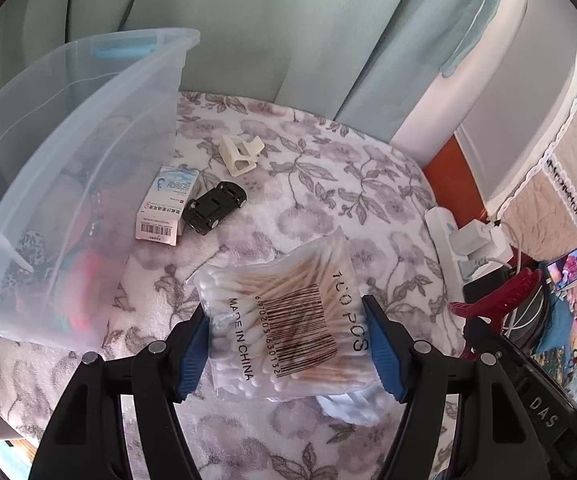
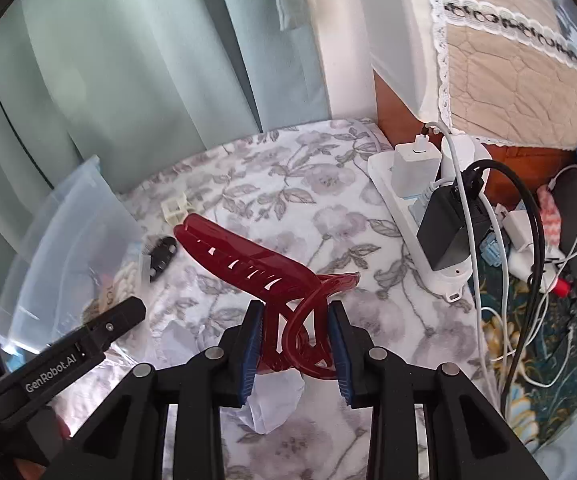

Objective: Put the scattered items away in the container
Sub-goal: 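Lift the swab bag with left tool while right tool lifts the claw clip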

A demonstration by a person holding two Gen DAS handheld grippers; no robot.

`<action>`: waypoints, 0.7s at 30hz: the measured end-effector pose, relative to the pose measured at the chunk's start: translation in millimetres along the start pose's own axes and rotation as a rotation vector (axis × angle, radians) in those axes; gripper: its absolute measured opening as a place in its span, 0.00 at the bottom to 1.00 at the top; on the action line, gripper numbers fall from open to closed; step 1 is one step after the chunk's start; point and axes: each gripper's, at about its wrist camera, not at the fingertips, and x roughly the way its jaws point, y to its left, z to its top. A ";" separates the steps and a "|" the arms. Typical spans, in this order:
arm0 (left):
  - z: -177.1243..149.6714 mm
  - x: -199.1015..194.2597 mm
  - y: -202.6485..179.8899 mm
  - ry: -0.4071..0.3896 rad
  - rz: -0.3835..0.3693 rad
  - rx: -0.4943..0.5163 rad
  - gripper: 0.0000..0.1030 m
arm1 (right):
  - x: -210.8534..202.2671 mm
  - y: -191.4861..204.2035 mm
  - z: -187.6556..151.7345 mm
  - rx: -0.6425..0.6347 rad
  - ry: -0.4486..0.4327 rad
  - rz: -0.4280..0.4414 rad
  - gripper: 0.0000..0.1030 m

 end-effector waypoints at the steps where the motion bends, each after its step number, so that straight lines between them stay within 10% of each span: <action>1: 2.0 -4.1 1.4 -0.009 -0.009 -0.008 0.70 | -4.8 -1.2 1.9 0.016 -0.016 0.025 0.34; 21: 42.8 -161.0 48.0 -0.381 -0.084 -0.047 0.70 | -131.9 130.9 29.1 -0.108 -0.400 0.279 0.34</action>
